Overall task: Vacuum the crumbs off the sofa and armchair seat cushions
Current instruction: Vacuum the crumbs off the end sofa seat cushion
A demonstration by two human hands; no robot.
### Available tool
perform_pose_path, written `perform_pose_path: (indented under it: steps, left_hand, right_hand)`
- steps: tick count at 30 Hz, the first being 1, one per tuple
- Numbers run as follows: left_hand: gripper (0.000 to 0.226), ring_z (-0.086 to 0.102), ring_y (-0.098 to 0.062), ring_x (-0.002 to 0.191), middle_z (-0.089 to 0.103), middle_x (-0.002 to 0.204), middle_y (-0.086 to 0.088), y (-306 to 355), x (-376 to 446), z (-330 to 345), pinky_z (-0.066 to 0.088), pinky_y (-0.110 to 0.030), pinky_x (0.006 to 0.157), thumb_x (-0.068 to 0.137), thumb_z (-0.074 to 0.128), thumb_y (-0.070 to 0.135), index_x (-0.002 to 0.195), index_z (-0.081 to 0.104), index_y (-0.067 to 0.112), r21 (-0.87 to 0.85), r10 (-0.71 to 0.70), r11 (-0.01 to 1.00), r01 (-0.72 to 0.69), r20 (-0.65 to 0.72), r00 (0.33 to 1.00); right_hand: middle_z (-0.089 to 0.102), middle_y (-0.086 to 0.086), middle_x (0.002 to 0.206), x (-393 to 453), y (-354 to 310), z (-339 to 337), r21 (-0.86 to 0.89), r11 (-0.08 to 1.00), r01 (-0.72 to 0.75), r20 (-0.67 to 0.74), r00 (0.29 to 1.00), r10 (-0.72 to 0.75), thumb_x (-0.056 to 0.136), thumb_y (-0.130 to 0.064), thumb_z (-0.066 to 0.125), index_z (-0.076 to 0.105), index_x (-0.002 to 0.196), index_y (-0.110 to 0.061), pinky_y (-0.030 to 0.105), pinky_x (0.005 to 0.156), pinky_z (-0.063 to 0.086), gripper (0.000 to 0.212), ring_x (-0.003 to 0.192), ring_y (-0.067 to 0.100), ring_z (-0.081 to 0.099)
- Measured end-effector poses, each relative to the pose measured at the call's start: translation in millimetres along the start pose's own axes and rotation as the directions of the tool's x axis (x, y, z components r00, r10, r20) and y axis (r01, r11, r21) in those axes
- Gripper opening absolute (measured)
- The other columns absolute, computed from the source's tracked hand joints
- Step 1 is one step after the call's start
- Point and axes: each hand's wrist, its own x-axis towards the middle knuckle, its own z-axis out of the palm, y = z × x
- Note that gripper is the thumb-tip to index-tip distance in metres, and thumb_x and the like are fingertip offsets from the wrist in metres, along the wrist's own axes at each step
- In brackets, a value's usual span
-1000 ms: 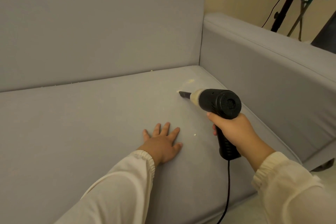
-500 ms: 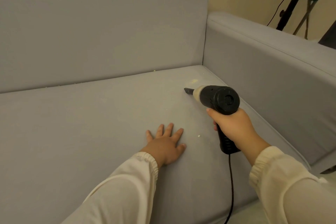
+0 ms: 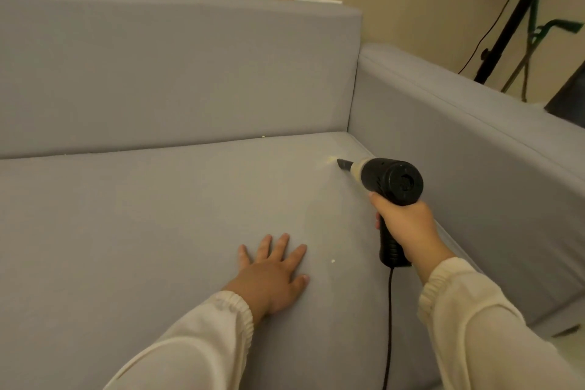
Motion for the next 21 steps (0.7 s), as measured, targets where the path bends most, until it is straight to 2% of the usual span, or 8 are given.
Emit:
perform_pose_path:
  steps: [3, 6, 9, 14, 21]
  left_hand:
    - [0.066, -0.017, -0.028, 0.159, -0.019, 0.172, 0.008, 2.4, 3.5, -0.2, -0.009, -0.071, 0.119, 0.104, 0.022, 0.067, 0.162, -0.005, 0.050, -0.013, -0.006, 1.000, 0.006, -0.002, 1.000]
    - [0.066, -0.019, -0.027, 0.158, -0.020, 0.172, 0.008, 4.5, 5.4, 0.7, -0.011, -0.072, 0.118, 0.104, 0.022, 0.068, 0.161, -0.005, 0.052, -0.026, -0.009, 1.000, 0.009, -0.007, 1.000]
    - [0.066, -0.020, -0.028, 0.158, -0.020, 0.172, 0.008, 4.8, 7.4, 0.8, -0.011, -0.072, 0.118, 0.104, 0.022, 0.068, 0.161, -0.006, 0.052, -0.018, -0.011, 1.000, 0.011, -0.013, 1.000]
    - [0.066, -0.019, -0.027, 0.158, -0.019, 0.172, 0.009, 5.9, 11.4, -0.7, -0.011, -0.072, 0.118, 0.103, 0.022, 0.069, 0.161, -0.006, 0.053, -0.017, -0.016, 1.000, 0.016, -0.008, 1.000]
    - [0.066, -0.017, -0.027, 0.159, -0.018, 0.172, 0.009, 4.7, 8.2, -2.3, -0.009, -0.072, 0.118, 0.103, 0.021, 0.069, 0.161, -0.005, 0.052, -0.010, -0.011, 1.000, 0.011, -0.002, 1.000]
  right_hand:
    - [0.071, 0.008, 0.072, 11.1, -0.7, 4.6, 0.043, 0.999, 0.002, -0.005, 1.000, -0.002, 0.088, -0.030, 0.080, 0.073, 0.091, -0.012, 0.044, 0.081, 0.060, 0.020, 0.075, 0.029, 0.070]
    - [0.071, 0.009, 0.074, 19.7, -2.4, 8.4, 0.093, 0.996, -0.016, 0.007, 1.000, 0.015, 0.089, -0.028, 0.081, 0.071, 0.092, -0.014, 0.046, 0.084, 0.060, 0.017, 0.076, 0.029, 0.070]
    - [0.070, 0.010, 0.078, 24.4, -3.4, 9.2, 0.131, 0.990, -0.053, 0.030, 0.998, 0.049, 0.091, -0.027, 0.079, 0.071, 0.097, -0.013, 0.042, 0.082, 0.059, 0.018, 0.077, 0.028, 0.070]
    - [0.070, 0.011, 0.078, 20.3, -5.6, 6.4, 0.098, 0.994, -0.046, 0.049, 0.998, 0.042, 0.093, -0.027, 0.077, 0.070, 0.097, -0.014, 0.033, 0.068, 0.053, 0.015, 0.073, 0.025, 0.068]
    - [0.071, 0.012, 0.077, 0.8, -8.5, 4.8, 0.090, 0.995, -0.050, 0.122, 0.992, 0.039, 0.092, -0.026, 0.078, 0.072, 0.099, -0.010, 0.041, 0.078, 0.061, 0.019, 0.072, 0.026, 0.070]
